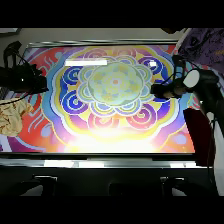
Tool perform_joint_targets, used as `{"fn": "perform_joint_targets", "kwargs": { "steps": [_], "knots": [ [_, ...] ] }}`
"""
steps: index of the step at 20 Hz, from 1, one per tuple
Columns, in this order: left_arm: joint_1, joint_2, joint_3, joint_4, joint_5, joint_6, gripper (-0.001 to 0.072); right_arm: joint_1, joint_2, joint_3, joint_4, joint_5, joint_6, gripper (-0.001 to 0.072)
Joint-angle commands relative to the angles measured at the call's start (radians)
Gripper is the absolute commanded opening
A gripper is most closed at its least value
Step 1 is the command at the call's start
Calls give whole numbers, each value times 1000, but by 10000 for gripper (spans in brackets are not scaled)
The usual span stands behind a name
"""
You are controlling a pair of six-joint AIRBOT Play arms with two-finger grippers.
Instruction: Fold the clothes and pants, and hang the long-sleeved shirts on hangers.
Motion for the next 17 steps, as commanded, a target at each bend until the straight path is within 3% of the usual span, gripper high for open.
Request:
{"fn": "perform_joint_targets", "kwargs": {
  "steps": [1,17],
  "knots": [
    [-15,66,-85,21,55,6,22,200,0,4,5,-29,-15,30],
    [-14,61,-84,20,33,3,24,238,0,4,6,-27,-23,30]
  ]
}}
